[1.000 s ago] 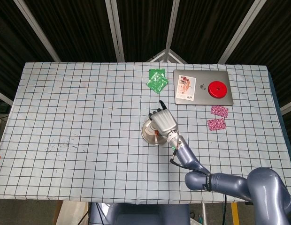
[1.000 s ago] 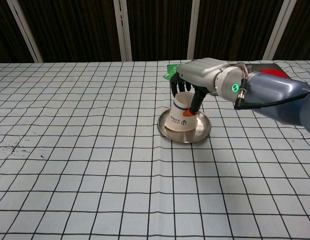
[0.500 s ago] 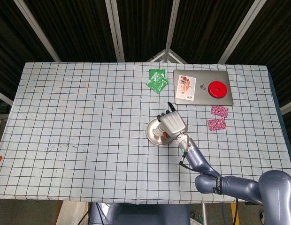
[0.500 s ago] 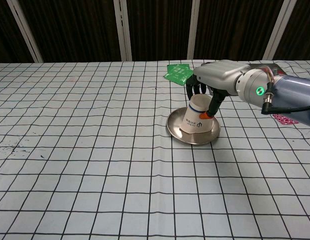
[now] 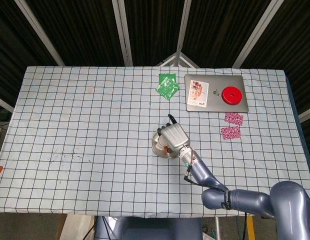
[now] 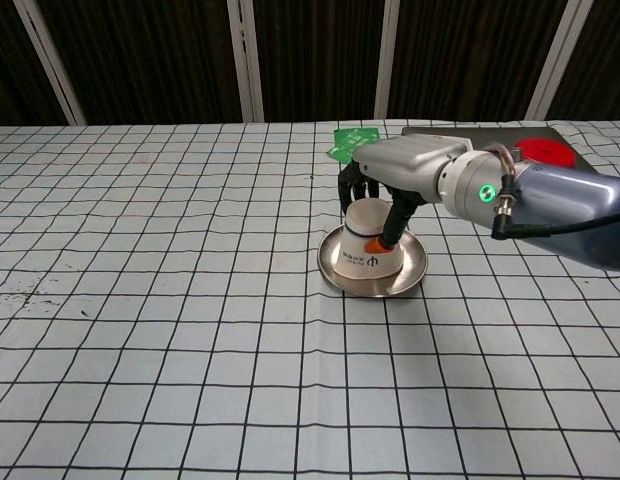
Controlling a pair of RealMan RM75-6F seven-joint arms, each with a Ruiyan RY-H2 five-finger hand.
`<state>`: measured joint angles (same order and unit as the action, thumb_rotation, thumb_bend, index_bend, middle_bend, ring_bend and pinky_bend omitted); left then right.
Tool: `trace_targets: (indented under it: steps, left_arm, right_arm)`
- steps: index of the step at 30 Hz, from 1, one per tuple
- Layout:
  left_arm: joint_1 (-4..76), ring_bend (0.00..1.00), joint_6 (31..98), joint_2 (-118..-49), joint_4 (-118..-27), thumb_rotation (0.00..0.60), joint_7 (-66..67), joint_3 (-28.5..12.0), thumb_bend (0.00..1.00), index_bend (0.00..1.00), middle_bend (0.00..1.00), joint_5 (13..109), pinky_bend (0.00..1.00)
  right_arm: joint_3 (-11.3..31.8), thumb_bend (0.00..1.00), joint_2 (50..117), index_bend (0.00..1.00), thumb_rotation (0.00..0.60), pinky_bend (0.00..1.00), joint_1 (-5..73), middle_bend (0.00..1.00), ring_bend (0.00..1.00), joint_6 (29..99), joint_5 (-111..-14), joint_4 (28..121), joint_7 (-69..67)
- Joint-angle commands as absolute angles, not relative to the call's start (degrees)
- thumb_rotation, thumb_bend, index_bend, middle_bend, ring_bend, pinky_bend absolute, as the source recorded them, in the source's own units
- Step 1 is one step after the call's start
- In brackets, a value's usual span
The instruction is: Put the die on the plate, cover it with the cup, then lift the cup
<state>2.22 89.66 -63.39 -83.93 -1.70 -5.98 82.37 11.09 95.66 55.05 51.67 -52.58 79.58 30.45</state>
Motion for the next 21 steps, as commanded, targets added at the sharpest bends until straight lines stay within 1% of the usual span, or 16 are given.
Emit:
trace_targets:
  steps: [1,8,12,15,21]
  left_arm:
    - [2.27,0.0,89.5,-63.44,-83.86,0.6,-1.6,-5.97,0.29,0.26,0.0,82.27,0.0]
    - [2.26,0.0,89.47,-63.49,-83.74,0.6,-1.5,-6.16,0.29,0.26,0.0,81.87,0.0]
    - [2.33,0.0,89.28,-63.57,-83.68,0.6,-1.38,-6.23,0.29,0.26,0.0,81.66,0.0]
    - [2.4,0.0,89.12,-63.59,-83.64,0.6,-1.29,-6.23,0.29,0.26,0.0,81.6,0.0]
    - [2.53,0.0,88.96,-63.63,-83.79,0.6,-0.99,-6.15,0.29,0.26,0.0,81.72,0.0]
  right_arm:
    - [12.28,0.44,97.13,0.58,0.6,0.0,55.93,0.59,0.36,51.12,-52.32,77.11,29.61]
    - [14.19,0.45,98.74,0.59,0.6,0.01,56.53,0.59,0.36,50.77,-51.86,72.06,27.41]
    - [13.29,0.45,98.28,0.59,0.6,0.01,56.12,0.59,0.37,49.76,-52.0,69.87,27.32]
    - [12.19,0.45,97.05,0.59,0.6,0.01,55.65,0.59,0.38,49.65,-52.62,70.34,28.18]
    - [10.31,0.45,93.78,0.6,0.6,0.01,54.41,0.59,0.38,49.47,-53.57,75.39,29.26]
